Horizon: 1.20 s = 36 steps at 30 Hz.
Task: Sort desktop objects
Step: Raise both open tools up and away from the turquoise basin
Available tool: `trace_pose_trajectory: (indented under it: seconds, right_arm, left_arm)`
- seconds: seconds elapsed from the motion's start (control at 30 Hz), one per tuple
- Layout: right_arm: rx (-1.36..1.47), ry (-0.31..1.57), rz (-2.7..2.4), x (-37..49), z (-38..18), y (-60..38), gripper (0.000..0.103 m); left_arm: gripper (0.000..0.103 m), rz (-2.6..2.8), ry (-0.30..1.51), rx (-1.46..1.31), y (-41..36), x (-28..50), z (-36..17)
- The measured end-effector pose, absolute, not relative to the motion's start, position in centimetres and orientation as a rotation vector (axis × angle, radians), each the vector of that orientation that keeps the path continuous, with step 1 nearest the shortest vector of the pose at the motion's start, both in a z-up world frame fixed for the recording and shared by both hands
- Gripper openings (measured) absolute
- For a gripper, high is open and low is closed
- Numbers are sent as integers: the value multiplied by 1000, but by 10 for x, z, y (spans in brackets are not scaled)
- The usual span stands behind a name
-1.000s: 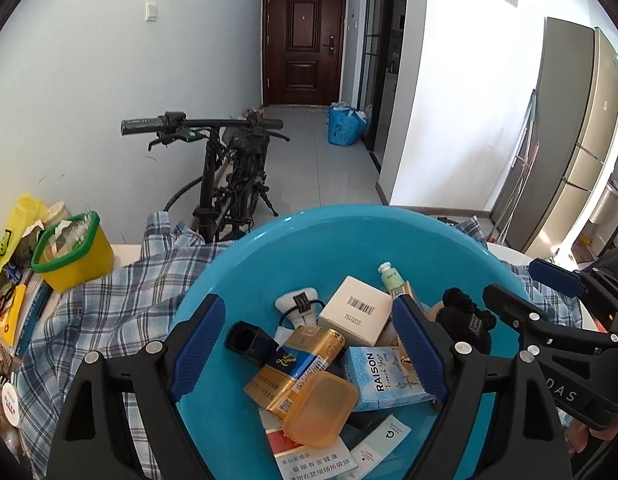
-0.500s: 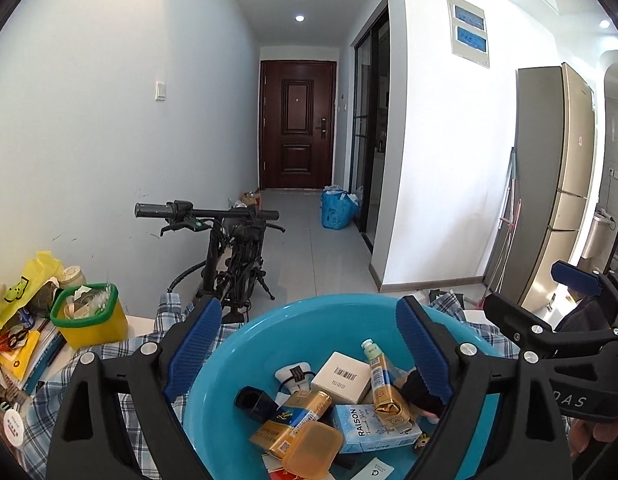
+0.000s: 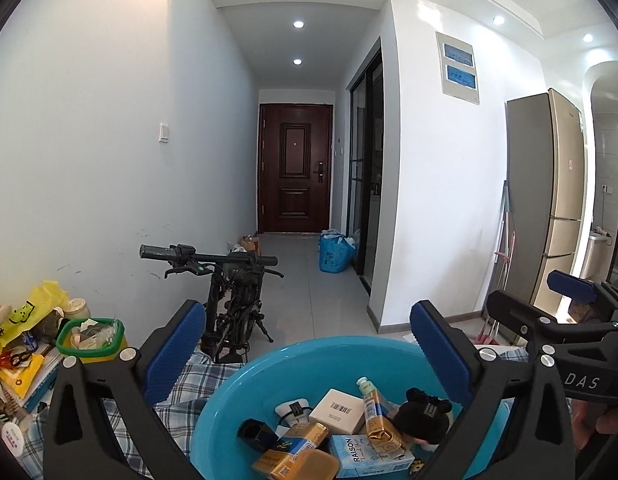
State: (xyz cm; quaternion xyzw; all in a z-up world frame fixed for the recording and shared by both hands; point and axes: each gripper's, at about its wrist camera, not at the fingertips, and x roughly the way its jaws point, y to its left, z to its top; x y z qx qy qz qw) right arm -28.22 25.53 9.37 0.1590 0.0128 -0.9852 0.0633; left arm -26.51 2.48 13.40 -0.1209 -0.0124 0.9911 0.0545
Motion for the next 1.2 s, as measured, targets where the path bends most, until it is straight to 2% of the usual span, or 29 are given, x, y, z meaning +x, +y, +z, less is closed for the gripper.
trace_pose_trajectory:
  seconds: [1.2]
  right_arm:
    - [308,19,-2993,-252,117,265,103]
  left_arm:
    - [103,3020,-55,-202,20,-220,165]
